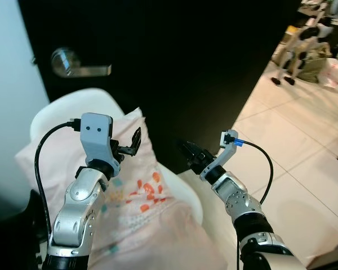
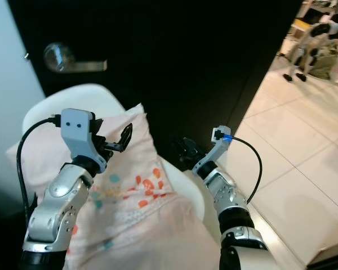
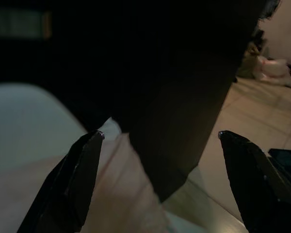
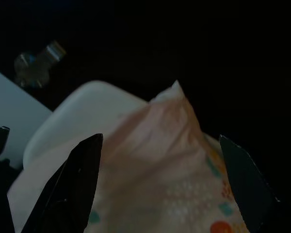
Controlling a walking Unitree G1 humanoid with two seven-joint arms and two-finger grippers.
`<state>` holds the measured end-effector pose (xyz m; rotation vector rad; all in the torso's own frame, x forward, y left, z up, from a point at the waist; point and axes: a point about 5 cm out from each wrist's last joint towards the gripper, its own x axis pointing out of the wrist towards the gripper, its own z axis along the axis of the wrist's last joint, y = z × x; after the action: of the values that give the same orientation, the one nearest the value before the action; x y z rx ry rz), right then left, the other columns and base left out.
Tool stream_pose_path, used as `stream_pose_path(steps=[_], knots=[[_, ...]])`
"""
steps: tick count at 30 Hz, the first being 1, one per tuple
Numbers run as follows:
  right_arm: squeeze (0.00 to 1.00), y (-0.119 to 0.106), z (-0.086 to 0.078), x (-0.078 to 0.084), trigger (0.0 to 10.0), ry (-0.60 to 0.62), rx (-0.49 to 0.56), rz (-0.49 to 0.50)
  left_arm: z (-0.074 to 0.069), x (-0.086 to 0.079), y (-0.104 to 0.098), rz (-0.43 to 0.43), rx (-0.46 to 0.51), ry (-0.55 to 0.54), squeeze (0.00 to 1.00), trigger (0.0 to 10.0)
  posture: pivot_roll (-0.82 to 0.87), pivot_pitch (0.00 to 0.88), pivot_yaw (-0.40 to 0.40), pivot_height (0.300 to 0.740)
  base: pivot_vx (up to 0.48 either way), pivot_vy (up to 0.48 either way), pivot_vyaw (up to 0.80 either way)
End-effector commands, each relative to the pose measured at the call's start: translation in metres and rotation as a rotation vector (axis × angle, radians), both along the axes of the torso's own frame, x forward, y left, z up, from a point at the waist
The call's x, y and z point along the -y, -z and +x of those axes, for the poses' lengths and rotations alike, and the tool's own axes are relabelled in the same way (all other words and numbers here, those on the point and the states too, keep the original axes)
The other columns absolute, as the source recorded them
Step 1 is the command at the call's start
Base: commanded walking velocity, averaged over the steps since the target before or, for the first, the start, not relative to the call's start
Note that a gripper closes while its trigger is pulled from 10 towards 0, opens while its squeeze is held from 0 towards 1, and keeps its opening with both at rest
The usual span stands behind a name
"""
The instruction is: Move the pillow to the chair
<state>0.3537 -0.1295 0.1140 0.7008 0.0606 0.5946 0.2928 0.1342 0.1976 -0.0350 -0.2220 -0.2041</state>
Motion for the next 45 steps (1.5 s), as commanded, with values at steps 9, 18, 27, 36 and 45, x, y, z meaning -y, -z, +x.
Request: stream_pose_path(steps=[9, 18, 27, 36, 45], knots=[[0.0, 0.012, -0.006, -0.002, 10.0, -0.015, -0.041, -0.039, -0.002, -0.001, 0.022, 0.056, -0.091, -0.018, 0.0, 10.0, 0.16, 0.062, -0.144, 0.74, 0.0, 0.0, 0.0], [0.0, 0.019, -0.009, -0.004, 10.0, -0.024, -0.066, -0.068, -0.006, -0.001, 0.035, 0.055, -0.138, -0.012, 0.0, 10.0, 0.16, 0.065, -0.147, 0.74, 0.0, 0.0, 0.0], [0.0, 0.027, -0.013, -0.005, 10.0, -0.026, -0.094, -0.092, -0.009, 0.001, 0.051, 0.072, -0.191, -0.008, 0.0, 10.0, 0.16, 0.064, -0.148, 0.74, -0.027, 0.0, 0.0], [0.0, 0.034, -0.015, -0.005, 10.0, -0.018, -0.116, -0.117, -0.009, 0.002, 0.057, 0.062, -0.208, -0.006, 0.0, 10.0, 0.16, 0.064, -0.145, 0.74, -0.277, 0.0, 0.0], [0.0, 0.047, -0.022, -0.007, 10.0, -0.023, -0.158, -0.171, -0.009, 0.004, 0.06, 0.056, -0.218, -0.002, 0.0, 10.0, 0.16, 0.064, -0.146, 0.74, -0.08, 0.0, 0.0]])
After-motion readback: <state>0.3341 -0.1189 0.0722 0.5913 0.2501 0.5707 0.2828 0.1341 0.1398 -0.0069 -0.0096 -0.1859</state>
